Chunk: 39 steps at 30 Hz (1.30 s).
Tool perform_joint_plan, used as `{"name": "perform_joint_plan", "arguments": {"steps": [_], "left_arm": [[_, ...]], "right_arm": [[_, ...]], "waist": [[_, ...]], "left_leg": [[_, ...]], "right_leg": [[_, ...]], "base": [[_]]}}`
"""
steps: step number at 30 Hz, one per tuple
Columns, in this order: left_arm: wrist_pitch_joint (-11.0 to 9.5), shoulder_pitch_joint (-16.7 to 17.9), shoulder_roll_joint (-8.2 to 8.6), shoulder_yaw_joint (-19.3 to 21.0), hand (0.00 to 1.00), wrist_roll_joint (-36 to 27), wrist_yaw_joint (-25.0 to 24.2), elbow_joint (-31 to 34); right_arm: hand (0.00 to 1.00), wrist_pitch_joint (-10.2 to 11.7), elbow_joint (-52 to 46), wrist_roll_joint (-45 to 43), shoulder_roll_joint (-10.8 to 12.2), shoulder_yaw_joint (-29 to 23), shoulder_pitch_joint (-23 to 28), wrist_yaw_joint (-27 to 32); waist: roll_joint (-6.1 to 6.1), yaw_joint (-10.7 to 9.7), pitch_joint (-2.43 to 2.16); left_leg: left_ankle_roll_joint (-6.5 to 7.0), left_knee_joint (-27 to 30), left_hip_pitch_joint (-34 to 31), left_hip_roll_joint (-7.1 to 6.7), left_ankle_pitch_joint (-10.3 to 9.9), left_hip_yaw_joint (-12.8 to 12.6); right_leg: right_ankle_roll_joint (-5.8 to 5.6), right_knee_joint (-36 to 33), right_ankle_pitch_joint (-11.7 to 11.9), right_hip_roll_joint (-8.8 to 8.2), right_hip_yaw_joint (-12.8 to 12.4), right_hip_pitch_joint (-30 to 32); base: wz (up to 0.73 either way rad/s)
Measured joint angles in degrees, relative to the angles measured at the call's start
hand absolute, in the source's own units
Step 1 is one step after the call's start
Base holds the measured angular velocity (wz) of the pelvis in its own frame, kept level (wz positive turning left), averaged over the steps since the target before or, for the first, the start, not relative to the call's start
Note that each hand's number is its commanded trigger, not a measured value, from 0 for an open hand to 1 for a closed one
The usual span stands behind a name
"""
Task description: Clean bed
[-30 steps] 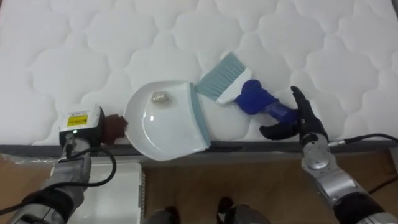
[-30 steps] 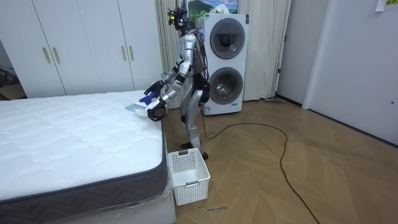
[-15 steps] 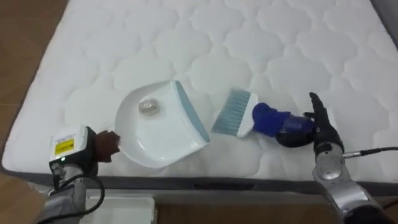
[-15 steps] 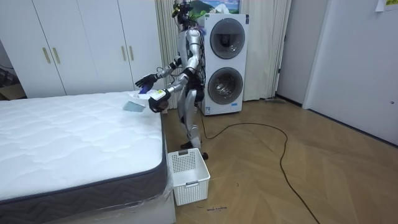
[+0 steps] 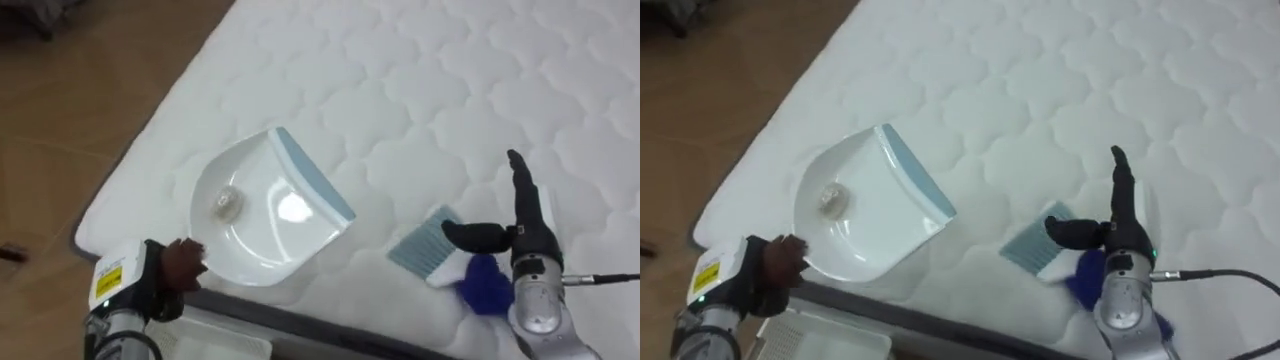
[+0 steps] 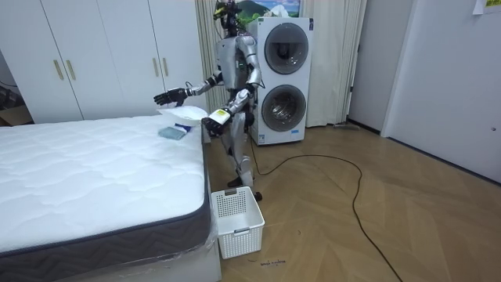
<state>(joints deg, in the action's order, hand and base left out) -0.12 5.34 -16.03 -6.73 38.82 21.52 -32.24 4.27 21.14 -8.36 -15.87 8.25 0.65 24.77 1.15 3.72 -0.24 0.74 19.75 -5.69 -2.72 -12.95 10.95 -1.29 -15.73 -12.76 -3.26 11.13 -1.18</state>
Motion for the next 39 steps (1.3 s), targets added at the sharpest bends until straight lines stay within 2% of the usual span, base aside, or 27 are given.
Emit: {"name": "perform_joint_plan", "arguments": {"steps": [4,6,8,10,12,13,14,15,16,17,18,19,20,22,23,24,25,27,29,32,33,34,35,36,37,38,39], "left_arm": [[0.0,2.3,0.34,1.6,1.0,-0.2,-0.2,1.3],[-0.1,2.3,1.06,2.5,1.0,-0.9,-1.1,2.0],[-0.5,2.0,1.05,2.5,1.0,-1.0,-1.8,2.0],[-0.7,1.0,1.53,2.5,1.0,-1.0,-2.5,2.0],[-1.7,0.2,1.99,2.4,1.0,-1.1,-2.8,2.5],[-1.9,0.0,1.98,2.4,1.0,-1.1,-2.9,2.6],[-2.2,-0.6,2.01,2.4,1.0,-1.1,-3.1,2.5],[-2.3,-1.1,2.07,2.5,1.0,-1.2,-3.1,2.5],[-2.3,-1.1,1.99,2.5,1.0,-1.5,-3.3,2.4],[-2.3,-1.0,1.52,2.4,1.0,-3.0,-3.8,2.3],[-2.3,-1.1,1.15,2.4,1.0,-4.0,-4.3,2.3],[-2.3,-1.2,1.16,2.4,1.0,-4.5,-4.5,2.3],[-2.3,-1.4,1.38,2.3,1.0,-4.5,-4.9,2.3],[-2.2,-1.6,1.88,1.9,1.0,-4.4,-6.0,2.3],[-2.2,-1.9,2.29,1.6,1.0,-4.5,-6.0,2.3],[-2.2,-2.0,2.39,1.4,1.0,-4.9,-6.0,2.3],[-2.2,-2.0,2.39,1.4,1.0,-5.0,-6.0,2.3],[-2.2,-2.0,2.26,2.3,1.0,-5.5,-6.0,2.3],[-2.2,-2.2,2.04,2.5,1.0,-5.5,-6.0,2.4],[-2.3,-2.4,1.89,2.5,1.0,-5.4,-6.0,2.4],[-2.4,-2.6,1.88,2.5,1.0,-5.4,-6.0,2.4],[-2.4,-2.7,1.81,2.6,1.0,-5.3,-6.0,2.4],[-2.4,-2.9,1.82,3.5,1.0,-5.3,-5.9,2.4],[-2.4,-3.1,1.75,4.6,1.0,-5.3,-5.9,2.3],[-2.4,-3.1,1.53,4.7,1.0,-5.5,-6.0,2.2],[-2.6,-3.3,1.35,4.7,1.0,-5.5,-6.1,2.2],[-3.0,-3.3,1.38,4.4,1.0,-5.5,-6.3,2.5]], "right_arm": [[0.0,0.1,-2.1,-2.2,-0.1,-0.4,0.0,0.0],[0.0,0.8,-2.1,-4.3,-0.1,-0.9,0.0,0.0],[0.0,1.4,-2.1,-4.7,-0.1,-1.0,0.0,0.1],[0.0,1.7,-2.1,-4.6,-0.3,-1.7,0.5,0.3],[0.0,2.7,-2.1,-4.3,-0.3,-3.0,1.6,0.7],[0.0,2.9,-2.1,-4.0,-0.3,-3.2,1.7,0.8],[0.0,3.7,-1.7,-3.6,-0.4,-3.4,1.6,0.9],[0.0,4.4,-1.6,-3.4,-0.7,-3.4,1.4,0.8],[0.0,4.5,-1.6,-3.5,-0.6,-3.4,1.4,0.7],[0.0,4.4,-1.8,-3.6,-0.6,-3.2,1.5,0.2],[0.0,4.3,-1.9,-3.6,-0.5,-3.2,1.5,0.0],[0.0,4.2,-2.0,-3.6,-0.4,-3.2,1.5,0.0],[0.0,3.6,-2.1,-3.6,-0.4,-3.3,1.4,0.0],[0.0,2.7,-2.1,-3.5,-0.4,-3.4,1.4,0.0],[0.0,2.6,-2.1,-3.5,-0.4,-3.6,1.4,0.0],[0.0,2.6,-2.1,-3.4,-0.3,-3.5,1.4,0.0],[0.0,2.6,-2.1,-3.2,-0.3,-3.5,1.4,0.0],[0.0,2.6,-2.1,-3.2,-0.2,-3.3,1.2,0.0],[0.0,2.6,-2.2,-3.1,-0.2,-3.2,1.3,0.0],[0.0,2.6,-2.1,-3.2,-0.1,-2.8,1.6,0.1],[0.0,2.7,-1.7,-3.2,0.0,-2.7,1.8,0.1],[0.0,2.8,-1.5,-3.2,0.0,-2.7,2.0,0.0],[0.0,3.0,-1.4,-3.6,0.2,-2.6,1.6,0.0],[0.0,3.3,-1.3,-4.7,0.3,-2.5,1.6,0.1],[0.0,3.3,-1.2,-4.7,0.4,-2.4,2.1,0.2],[0.0,3.2,-1.2,-4.3,0.3,-2.3,3.4,0.6],[0.0,3.2,-1.2,-2.9,0.0,-2.2,4.3,0.9]], "waist": [[-0.12,1.2,0.04],[-0.18,1.3,0.04],[-0.21,0.9,0.15],[-0.63,-0.1,0.38],[-1.13,-0.9,0.68],[-1.12,-0.8,0.78],[-1.35,-0.9,0.92],[-1.62,-1.0,1.08],[-1.61,-1.1,1.07],[-1.41,-1.8,1.02],[-1.19,-3.1,1.02],[-1.05,-3.6,1.01],[-0.76,-5.0,1.44],[-0.88,-5.8,1.49],[-1.05,-6.0,1.52],[-1.3,-5.8,1.66],[-1.36,-5.3,1.66],[-1.31,-4.1,1.55],[-1.5,-3.6,1.21],[-1.7,-2.6,0.81],[-1.55,-2.3,0.83],[-1.49,-2.0,0.73],[-1.25,-0.7,0.86],[-0.78,-0.5,0.86],[-0.68,-1.2,0.8],[-0.91,-2.4,0.72],[-0.88,-2.6,0.7]], "left_leg": [[-0.75,0.1,-1.3,-0.3,0.4,2.8],[-1.25,0.9,-2.8,-1.25,0.8,5.1],[-1.47,1.3,-4.0,-1.39,1.7,4.0],[-0.98,1.9,-5.7,-0.77,3.0,-1.7],[0.85,1.3,-7.1,2.13,5.7,-15.0],[1.09,0.9,-7.4,2.2,6.5,-16.4],[1.05,-0.8,-8.0,1.39,8.4,-17.0],[1.54,1.2,-9.1,2.17,8.2,-20.7],[2.07,4.4,-9.4,3.34,6.3,-24.0],[2.3,10.1,-8.3,5.85,2.5,-28.8],[1.63,12.9,-6.4,8.47,-1.0,-31.7],[1.14,13.6,-5.8,9.58,-2.2,-32.4],[0.52,13.0,-5.9,10.3,-3.3,-32.7],[0.88,10.5,-5.5,9.24,-3.5,-31.7],[1.28,8.2,-4.5,8.08,-3.3,-31.4],[1.68,6.5,-3.9,7.32,-2.4,-31.4],[1.7,5.9,-3.7,6.99,-2.1,-31.4],[1.74,5.6,-4.0,6.48,-1.9,-30.6],[2.01,4.8,-4.3,5.81,-1.3,-30.3],[2.38,3.8,-3.1,5.35,-0.7,-30.1],[2.45,3.5,-2.0,5.19,-0.4,-28.3],[2.44,3.6,-2.0,5.09,-0.4,-26.7],[2.25,4.1,-2.3,4.84,-0.5,-24.0],[1.53,4.7,-3.2,4.83,-0.9,-21.8],[1.42,5.1,-3.7,4.87,-1.0,-21.4],[1.39,5.1,-3.7,4.99,-1.0,-22.8],[1.44,5.1,-3.5,5.58,-1.0,-25.3]], "right_leg": [[0.36,0.3,-0.2,0.61,0.7,-0.4],[0.88,0.3,-1.3,0.5,2.2,-1.0],[1.25,0.5,-1.9,0.42,4.3,-1.8],[1.77,-0.2,-3.2,0.33,5.8,-2.3],[2.44,-0.2,-3.9,0.38,8.0,-2.7],[2.67,-0.2,-4.0,0.42,8.5,-2.3],[3.09,-0.2,-4.3,-0.09,10.6,-1.5],[3.75,-0.3,-5.1,-1.71,16.1,-1.1],[3.65,-0.3,-5.2,-2.09,19.0,-1.4],[3.33,0.0,-5.3,-2.37,24.4,-2.6],[3.04,-0.2,-5.5,-2.14,29.2,-3.9],[2.81,-0.6,-5.6,-1.97,30.9,-4.4],[2.4,-2.5,-6.1,-1.73,33.0,-4.9],[2.36,-4.2,-6.6,-1.68,28.2,-4.2],[2.26,-5.0,-6.9,-1.68,23.9,-3.5],[2.18,-6.0,-7.0,-2.14,21.7,-2.7],[2.18,-6.1,-7.0,-2.3,21.1,-2.5],[2.16,-5.8,-7.0,-2.4,22.4,-2.9],[2.1,-6.1,-6.9,-2.87,23.6,-3.1],[1.8,-9.5,-6.8,-4.08,23.4,-2.6],[0.59,-13.6,-6.6,-5.01,22.2,-0.7],[0.15,-14.2,-7.0,-5.03,20.3,0.4],[0.5,-12.6,-7.1,-5.12,15.8,3.3],[1.33,-10.6,-4.5,-5.7,13.6,5.3],[1.16,-10.9,-4.0,-5.97,13.9,5.0],[1.14,-10.9,-4.2,-6.29,16.6,3.7],[1.04,-11.1,-4.2,-6.78,18.9,3.0]], "base": [[0.51],[0.74],[1.01],[1.42],[1.53],[1.27],[1.1],[1.03],[0.92],[0.9],[0.92],[1.08],[1.02],[0.91],[0.72],[0.59],[0.3],[0.19],[0.3],[0.23],[0.11],[-0.15],[-0.22],[0.0],[0.61],[0.95],[0.88]]}}
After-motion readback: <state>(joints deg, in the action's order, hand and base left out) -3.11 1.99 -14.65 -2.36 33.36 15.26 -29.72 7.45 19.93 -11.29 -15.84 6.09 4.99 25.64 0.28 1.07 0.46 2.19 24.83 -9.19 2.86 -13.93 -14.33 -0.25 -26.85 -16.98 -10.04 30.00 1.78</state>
